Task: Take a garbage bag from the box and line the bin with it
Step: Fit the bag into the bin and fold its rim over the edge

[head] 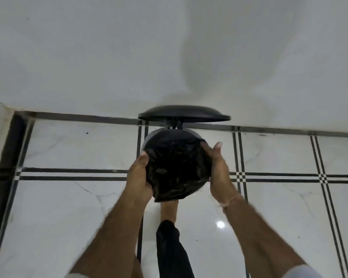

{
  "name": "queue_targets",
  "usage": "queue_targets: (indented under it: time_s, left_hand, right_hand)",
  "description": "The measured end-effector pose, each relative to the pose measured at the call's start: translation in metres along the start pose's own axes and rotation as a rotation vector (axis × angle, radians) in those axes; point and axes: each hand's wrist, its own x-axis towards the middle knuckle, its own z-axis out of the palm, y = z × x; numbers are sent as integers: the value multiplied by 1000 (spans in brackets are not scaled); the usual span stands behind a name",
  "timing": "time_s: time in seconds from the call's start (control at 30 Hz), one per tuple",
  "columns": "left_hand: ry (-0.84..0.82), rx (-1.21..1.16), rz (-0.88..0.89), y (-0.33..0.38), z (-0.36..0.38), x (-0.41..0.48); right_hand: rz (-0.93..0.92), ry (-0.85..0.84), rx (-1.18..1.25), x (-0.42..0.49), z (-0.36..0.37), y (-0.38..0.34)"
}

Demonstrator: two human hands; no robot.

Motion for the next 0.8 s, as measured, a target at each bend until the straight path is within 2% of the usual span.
queue_targets:
  time_s: [0.2, 0.37, 0.43, 0.5, 0.53, 0.57, 0.6, 0.63, 0.67, 0.73, 0.8]
  left_hand:
    - [268, 86, 250, 1, -33, 91]
    - [250, 336, 340, -11, -57, 121]
    - [296, 549, 470, -22, -61, 125]
    - [513, 985, 748, -28, -58, 121]
    - [558, 1170, 946, -26, -53, 118]
    - [475, 1279, 1134, -22, -42, 116]
    - [304, 1365, 1242, -18, -27, 115]
    - [128, 1441, 1268, -15, -13, 121]
    - [13, 1557, 1223, -13, -1, 132]
    - [-69, 1765, 1034, -13, 16, 143]
    - [-110, 1776, 856, -11, 21, 153]
  right_hand:
    - [-47, 177, -24, 65, -41, 36]
    - [-176, 148, -40, 78, -51, 43]
    - [-203, 124, -70, 83, -46, 46]
    - [-232, 97, -93, 88, -44, 51]
    - [-251, 89, -100, 90, -42, 53]
    - [-264, 84, -108, 93, -41, 54]
    - [-275, 72, -115, 95, -41, 55]
    - [-281, 61, -129, 97, -42, 56]
    - [-289, 52, -141, 98, -42, 56]
    - [-320, 44, -162, 99, -44, 54]
    - [-342, 51, -174, 101, -49, 50]
